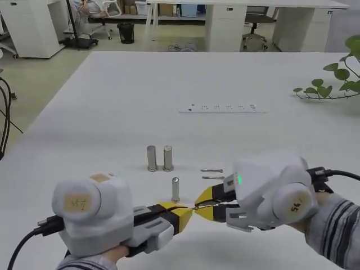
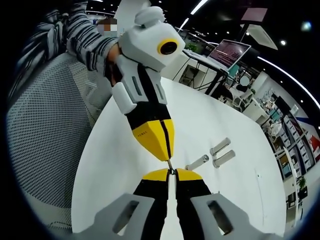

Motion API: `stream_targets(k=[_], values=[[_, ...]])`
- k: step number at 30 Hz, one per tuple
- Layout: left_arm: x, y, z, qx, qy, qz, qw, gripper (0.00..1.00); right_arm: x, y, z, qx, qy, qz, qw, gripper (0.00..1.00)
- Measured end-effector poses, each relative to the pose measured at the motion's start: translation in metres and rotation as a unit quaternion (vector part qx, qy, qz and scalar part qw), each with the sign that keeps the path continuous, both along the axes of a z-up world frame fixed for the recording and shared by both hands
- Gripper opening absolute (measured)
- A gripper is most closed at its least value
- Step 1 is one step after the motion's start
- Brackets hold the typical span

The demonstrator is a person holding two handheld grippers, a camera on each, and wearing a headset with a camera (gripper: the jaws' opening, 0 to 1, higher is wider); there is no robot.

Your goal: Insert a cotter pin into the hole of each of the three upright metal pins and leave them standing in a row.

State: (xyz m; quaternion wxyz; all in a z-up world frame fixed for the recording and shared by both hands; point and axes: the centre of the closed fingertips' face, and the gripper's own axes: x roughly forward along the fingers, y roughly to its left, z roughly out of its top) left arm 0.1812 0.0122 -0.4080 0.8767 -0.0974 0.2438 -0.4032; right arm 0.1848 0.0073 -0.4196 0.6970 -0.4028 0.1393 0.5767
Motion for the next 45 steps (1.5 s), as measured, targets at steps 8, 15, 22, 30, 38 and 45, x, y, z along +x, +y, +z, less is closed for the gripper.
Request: stream_targets(k=[8, 15, 22, 30, 38, 45], values=[[0.0, 0.002, -0.001, -0.01, 0.017, 0.007, 0.9998, 0.0, -0.001, 0.002, 0.0, -0.011, -0.019, 0.014, 0.9997, 0.0], [0.001, 0.001, -0.005, 0.002, 0.015, 0.006, 0.9999, 0.0, 0.001, 0.001, -0.001, -0.018, -0.026, 0.017, 0.9994, 0.0], [0.004, -0.001, -0.006, 0.014, 0.005, 0.003, 0.9999, 0.0, 0.004, 0.0, -0.002, -0.018, -0.019, 0.008, 0.9996, 0.0], [0.013, 0.01, -0.01, 0.05, -0.025, 0.018, 0.9982, 0.07, 0.01, -0.004, -0.004, -0.029, -0.023, -0.001, 0.9993, 0.0], [0.025, 0.016, -0.015, 0.086, -0.052, 0.03, 0.9945, 0.14, 0.026, -0.009, -0.006, -0.045, -0.023, -0.031, 0.9983, 0.0], [0.037, 0.019, -0.021, 0.103, -0.061, 0.041, 0.9919, 0.19, 0.043, -0.013, -0.009, -0.059, -0.012, -0.068, 0.9959, 0.0]])
